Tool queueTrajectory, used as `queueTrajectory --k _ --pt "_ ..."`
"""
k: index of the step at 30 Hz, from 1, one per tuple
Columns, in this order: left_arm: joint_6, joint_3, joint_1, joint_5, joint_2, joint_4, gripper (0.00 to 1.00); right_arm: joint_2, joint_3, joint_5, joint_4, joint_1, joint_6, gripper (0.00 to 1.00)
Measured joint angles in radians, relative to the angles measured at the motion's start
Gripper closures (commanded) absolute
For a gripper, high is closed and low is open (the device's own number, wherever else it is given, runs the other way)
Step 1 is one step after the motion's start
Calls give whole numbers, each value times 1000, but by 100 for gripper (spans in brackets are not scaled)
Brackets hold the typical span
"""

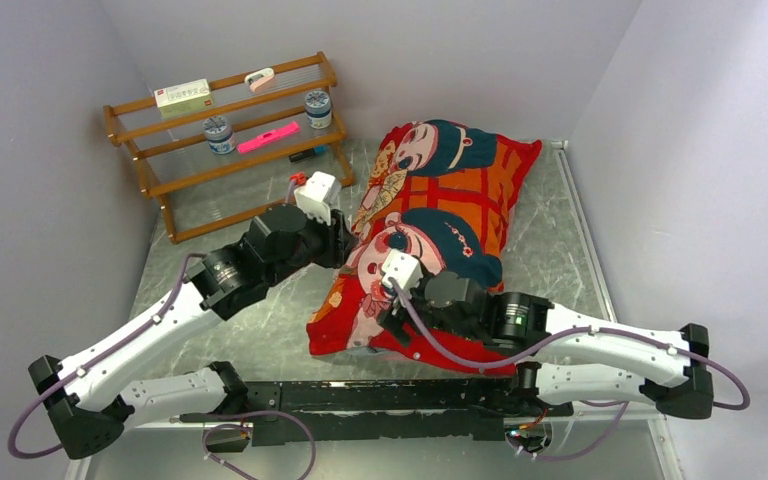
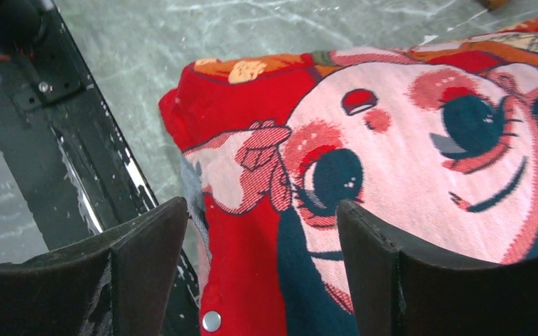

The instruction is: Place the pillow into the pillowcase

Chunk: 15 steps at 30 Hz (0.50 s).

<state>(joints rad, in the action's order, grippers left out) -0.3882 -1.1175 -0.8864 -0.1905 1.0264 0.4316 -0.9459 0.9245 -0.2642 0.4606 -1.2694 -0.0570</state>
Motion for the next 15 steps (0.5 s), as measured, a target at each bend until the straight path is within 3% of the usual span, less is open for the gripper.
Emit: queueTrajectory --k 2,4,6,10,15 --pt "0 0 35 3 4 27 26 -18 -26 28 -25 0 29 9" --pt "-7 1 102 12 2 55 18 -27 -46 42 -40 0 67 2" --pt "-23 8 182 28 -7 69 12 -50 -51 46 -46 0 110 0" --pt "-59 52 327 117 -51 80 8 -125 -51 30 -60 0 186 1" --pt "-130 154 517 320 -67 82 10 -244 -43 -39 -62 1 249 6"
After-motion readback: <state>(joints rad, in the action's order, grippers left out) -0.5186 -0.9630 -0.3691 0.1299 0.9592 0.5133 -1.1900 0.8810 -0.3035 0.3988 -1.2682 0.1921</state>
